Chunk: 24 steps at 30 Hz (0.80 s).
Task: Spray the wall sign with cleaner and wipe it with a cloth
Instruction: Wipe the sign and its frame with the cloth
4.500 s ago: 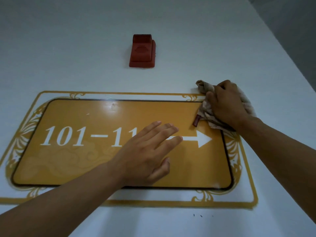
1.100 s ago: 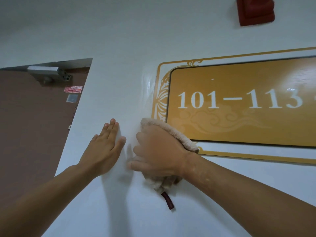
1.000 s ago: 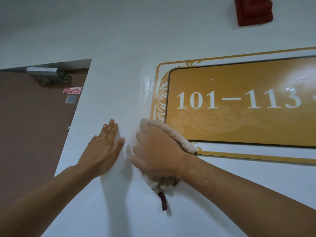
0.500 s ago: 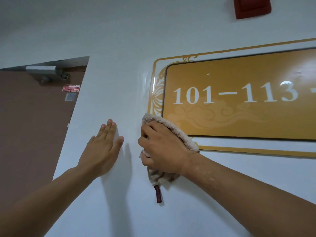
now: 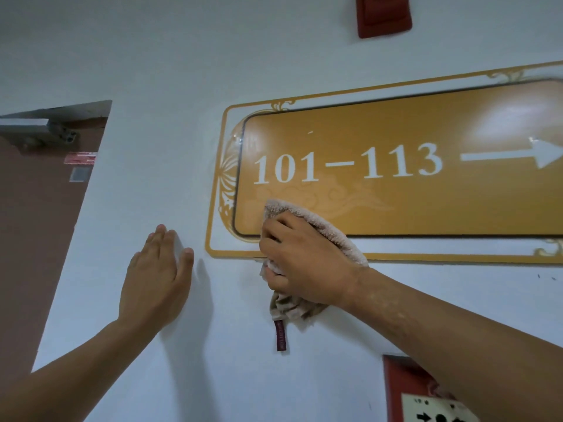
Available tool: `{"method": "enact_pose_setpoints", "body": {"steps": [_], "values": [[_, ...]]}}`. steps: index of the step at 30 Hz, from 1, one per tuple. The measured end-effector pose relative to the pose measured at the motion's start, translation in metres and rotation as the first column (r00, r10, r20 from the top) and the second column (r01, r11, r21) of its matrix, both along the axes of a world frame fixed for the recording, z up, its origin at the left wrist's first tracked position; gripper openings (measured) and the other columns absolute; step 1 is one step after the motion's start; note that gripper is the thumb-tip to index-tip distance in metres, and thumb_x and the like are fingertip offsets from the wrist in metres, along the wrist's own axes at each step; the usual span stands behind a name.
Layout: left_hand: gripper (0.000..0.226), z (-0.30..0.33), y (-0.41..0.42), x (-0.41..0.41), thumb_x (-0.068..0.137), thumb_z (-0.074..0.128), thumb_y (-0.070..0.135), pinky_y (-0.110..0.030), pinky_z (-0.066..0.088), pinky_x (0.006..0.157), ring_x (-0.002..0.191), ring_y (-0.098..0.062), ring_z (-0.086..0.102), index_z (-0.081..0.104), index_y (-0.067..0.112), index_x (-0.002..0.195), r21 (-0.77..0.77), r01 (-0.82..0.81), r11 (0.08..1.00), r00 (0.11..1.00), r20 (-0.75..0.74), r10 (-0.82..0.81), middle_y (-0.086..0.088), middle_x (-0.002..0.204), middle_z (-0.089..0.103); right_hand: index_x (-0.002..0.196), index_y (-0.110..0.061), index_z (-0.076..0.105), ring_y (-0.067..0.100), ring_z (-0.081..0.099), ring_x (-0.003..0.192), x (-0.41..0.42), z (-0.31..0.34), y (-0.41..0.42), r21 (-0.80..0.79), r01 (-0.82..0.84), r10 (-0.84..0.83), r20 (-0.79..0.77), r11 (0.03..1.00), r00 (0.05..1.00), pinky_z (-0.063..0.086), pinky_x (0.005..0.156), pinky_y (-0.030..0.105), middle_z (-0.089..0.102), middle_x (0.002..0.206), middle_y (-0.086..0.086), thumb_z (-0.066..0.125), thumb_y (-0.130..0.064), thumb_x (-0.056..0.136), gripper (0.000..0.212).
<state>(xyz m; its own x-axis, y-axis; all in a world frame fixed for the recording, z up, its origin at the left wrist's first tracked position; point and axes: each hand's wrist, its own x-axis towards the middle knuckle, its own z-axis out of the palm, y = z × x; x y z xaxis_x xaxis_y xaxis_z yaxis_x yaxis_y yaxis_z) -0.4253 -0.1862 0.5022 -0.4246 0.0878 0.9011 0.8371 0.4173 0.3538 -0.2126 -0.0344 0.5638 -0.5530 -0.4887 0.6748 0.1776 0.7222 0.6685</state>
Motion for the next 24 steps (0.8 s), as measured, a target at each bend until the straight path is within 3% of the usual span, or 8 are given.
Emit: {"method": "enact_pose_setpoints", "body": {"steps": [6,10,20,22,24], "values": [[0.062,-0.015,0.012,0.013,0.108,0.033,0.038,-0.053,0.022,0.124,0.154,-0.035,0.024,0.030,0.001,0.158,0.003,-0.126,0.992,0.992,0.016,0.126,-0.021,0.167,0.026,0.090,-0.010,0.063,0.023,0.045,0.107,0.042,-0.002,0.022,-0.027,0.001,-0.001,0.005,1.000,1.000,0.040,0.090,0.032,0.058,0.109,0.003,0.062,-0.024,0.090,0.014],[0.080,-0.018,0.017,0.025,0.095,0.022,0.048,-0.055,0.025,0.121,0.151,-0.040,0.029,0.034,-0.004,0.154,0.029,-0.152,0.988,0.987,0.054,0.150,-0.027,0.162,0.031,0.091,-0.009,0.062,0.024,0.044,0.110,0.073,-0.003,0.039,-0.035,0.022,-0.022,0.017,0.999,1.000,0.038,0.094,0.033,0.057,0.112,0.004,0.061,-0.027,0.091,0.018],[0.084,-0.017,0.043,0.057,0.091,0.020,0.052,-0.061,0.027,0.119,0.147,-0.049,0.030,0.034,-0.008,0.150,0.117,-0.175,0.978,0.976,0.150,0.157,-0.036,0.157,0.032,0.094,-0.009,0.064,0.023,0.045,0.111,0.150,-0.006,0.081,-0.063,0.061,-0.061,-0.005,0.996,0.998,0.041,0.094,0.034,0.057,0.112,0.004,0.060,-0.028,0.091,0.020],[0.079,-0.018,0.048,0.064,0.095,0.023,0.049,-0.064,0.029,0.116,0.144,-0.052,0.032,0.036,-0.010,0.147,0.091,-0.193,0.977,0.971,0.158,0.177,-0.038,0.154,0.034,0.092,-0.009,0.063,0.023,0.045,0.111,0.170,-0.008,0.092,-0.084,0.065,-0.067,-0.014,0.994,0.998,0.041,0.094,0.033,0.057,0.110,0.003,0.060,-0.028,0.091,0.020],[0.058,-0.018,0.050,0.069,0.103,0.034,0.036,-0.070,0.037,0.104,0.128,-0.060,0.040,0.041,-0.014,0.132,0.080,-0.227,0.971,0.961,0.178,0.210,-0.045,0.137,0.043,0.091,-0.009,0.062,0.022,0.044,0.111,0.190,-0.009,0.103,-0.094,0.081,-0.084,-0.027,0.992,0.996,0.040,0.095,0.032,0.056,0.110,0.003,0.058,-0.030,0.091,0.021]]}}
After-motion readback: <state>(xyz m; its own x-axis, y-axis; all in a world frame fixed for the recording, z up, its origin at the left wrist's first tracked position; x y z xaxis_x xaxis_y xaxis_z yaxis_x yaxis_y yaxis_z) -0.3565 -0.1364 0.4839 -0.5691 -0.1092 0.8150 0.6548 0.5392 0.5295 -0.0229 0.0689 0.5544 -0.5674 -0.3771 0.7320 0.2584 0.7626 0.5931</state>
